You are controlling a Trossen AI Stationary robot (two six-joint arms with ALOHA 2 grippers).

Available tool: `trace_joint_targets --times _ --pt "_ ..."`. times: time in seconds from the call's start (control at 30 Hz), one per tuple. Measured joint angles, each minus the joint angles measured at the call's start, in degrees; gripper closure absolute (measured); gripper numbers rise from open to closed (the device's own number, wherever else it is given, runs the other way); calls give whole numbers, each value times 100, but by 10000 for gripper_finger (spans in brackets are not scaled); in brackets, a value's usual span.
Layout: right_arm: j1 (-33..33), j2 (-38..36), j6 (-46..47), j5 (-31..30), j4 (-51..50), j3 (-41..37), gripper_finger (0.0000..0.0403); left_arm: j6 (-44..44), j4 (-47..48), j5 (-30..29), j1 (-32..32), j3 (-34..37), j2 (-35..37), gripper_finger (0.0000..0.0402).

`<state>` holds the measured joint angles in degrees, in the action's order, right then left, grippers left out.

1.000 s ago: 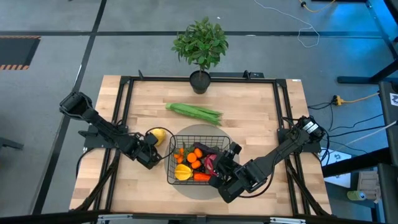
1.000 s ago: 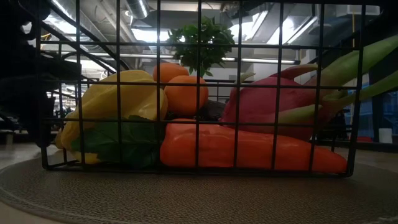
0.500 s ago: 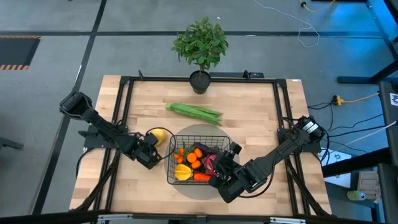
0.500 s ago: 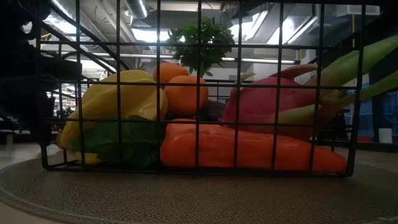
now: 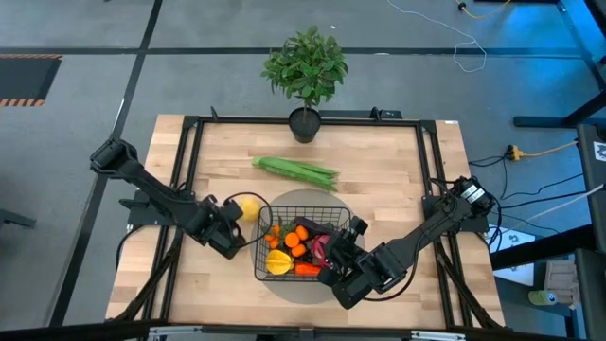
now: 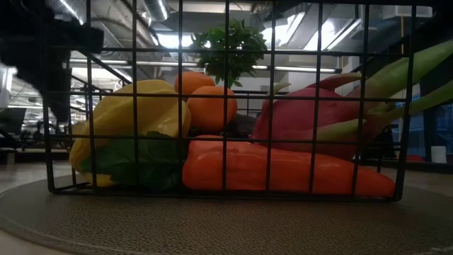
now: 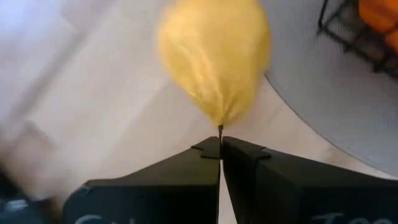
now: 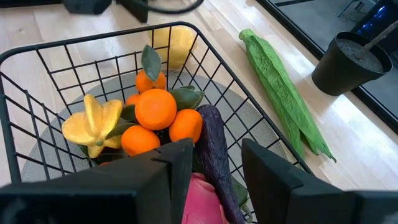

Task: Build produce basket
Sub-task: Put the pear into the black wire basket

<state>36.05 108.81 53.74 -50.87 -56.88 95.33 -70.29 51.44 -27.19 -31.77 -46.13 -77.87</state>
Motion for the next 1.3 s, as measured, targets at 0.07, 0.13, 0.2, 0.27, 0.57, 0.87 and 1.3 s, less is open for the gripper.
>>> trace_joint_targets --times 0.07,0.13,0.2,0.27,0.57,0.87,1.3 --pt "0 0 0 0 0 0 267 2 444 -116 0 -292 0 401" --pt "1 0 0 0 0 0 267 39 866 -198 0 -588 0 401" --pt "0 0 0 0 0 0 267 43 1271 -299 0 -871 0 401" --pt "2 0 0 0 0 0 267 43 1646 -399 0 -1138 0 401" --pt "0 0 0 0 -2 0 267 157 2743 -787 0 -2107 0 401" --pt "0 0 -2 -2 -2 0 267 1038 2821 -948 0 -3048 -1 401" --pt "-2 0 -21 -4 -2 0 267 3259 970 -1223 -2 -3809 -59 401"
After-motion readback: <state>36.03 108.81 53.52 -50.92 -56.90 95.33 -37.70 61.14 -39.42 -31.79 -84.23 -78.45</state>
